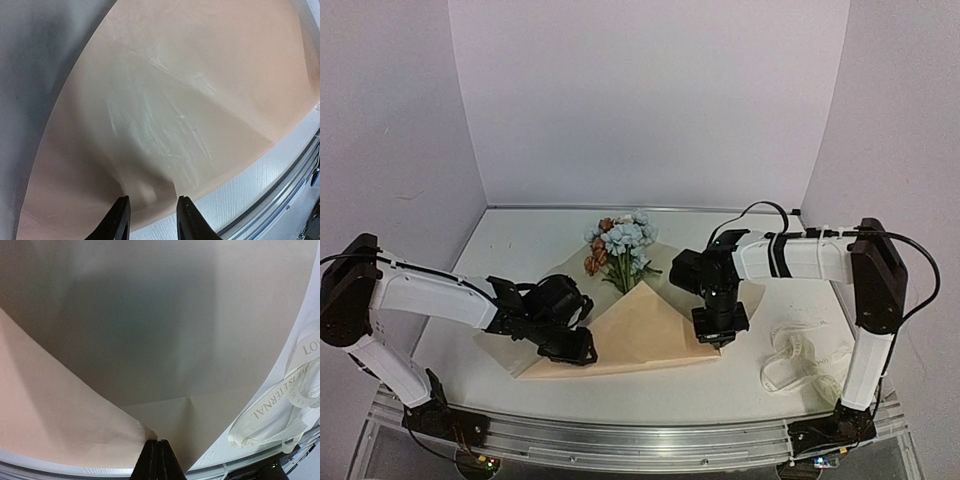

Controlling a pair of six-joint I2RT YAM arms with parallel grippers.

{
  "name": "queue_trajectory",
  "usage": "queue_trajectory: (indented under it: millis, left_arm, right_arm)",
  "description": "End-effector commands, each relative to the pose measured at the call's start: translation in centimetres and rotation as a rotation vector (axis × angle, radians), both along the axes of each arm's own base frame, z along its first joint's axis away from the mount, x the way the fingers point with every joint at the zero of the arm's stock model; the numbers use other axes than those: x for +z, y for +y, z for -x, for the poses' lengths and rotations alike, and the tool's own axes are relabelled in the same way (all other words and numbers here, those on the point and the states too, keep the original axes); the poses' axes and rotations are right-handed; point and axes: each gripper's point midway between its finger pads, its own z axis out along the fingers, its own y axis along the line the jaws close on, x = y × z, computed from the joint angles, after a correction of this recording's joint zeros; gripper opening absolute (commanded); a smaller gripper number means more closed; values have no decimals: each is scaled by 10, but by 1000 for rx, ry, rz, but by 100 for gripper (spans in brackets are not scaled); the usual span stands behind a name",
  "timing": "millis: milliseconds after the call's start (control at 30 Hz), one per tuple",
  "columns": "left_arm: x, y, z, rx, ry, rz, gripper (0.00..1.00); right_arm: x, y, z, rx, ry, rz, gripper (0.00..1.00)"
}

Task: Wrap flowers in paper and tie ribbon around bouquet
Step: Press the fold line of the 1/4-folded wrapping paper.

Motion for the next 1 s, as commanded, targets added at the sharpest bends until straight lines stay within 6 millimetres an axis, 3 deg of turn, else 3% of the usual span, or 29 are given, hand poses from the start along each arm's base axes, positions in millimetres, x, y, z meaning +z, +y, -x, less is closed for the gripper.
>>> queue_trajectory:
  millis: [0,67,233,367,433,500,700,867,967]
  left_arm:
    - [-11,0,0,10,-1,-5,30]
    - [-24,9,2,32,19,-46,26]
    - [-46,27,8,97,60,-115,19]
    - [-54,40,8,136,63,-163,18]
    - [-55,41,8,140,65,-170,17]
    - [-56,42,7,146,65,-173,17]
    - [-54,48,4,170,54,-192,17]
    - [-55,52,2,181,49,-204,16]
    - [-55,53,3,184,52,-207,16]
  right_arm:
    - [1,-13,-11,-49,-45,102,0]
    - [2,-12,-11,-44,-45,99,1]
    - [13,-7,-9,44,-48,33,38]
    - [17,-8,-7,152,-80,-45,59]
    - [19,3,-3,193,-78,-133,62]
    - [23,19,1,219,-75,-222,62]
    - [34,67,23,371,-116,-349,47]
    - [17,111,28,356,-120,-446,37]
    - [4,123,24,364,-154,-450,36]
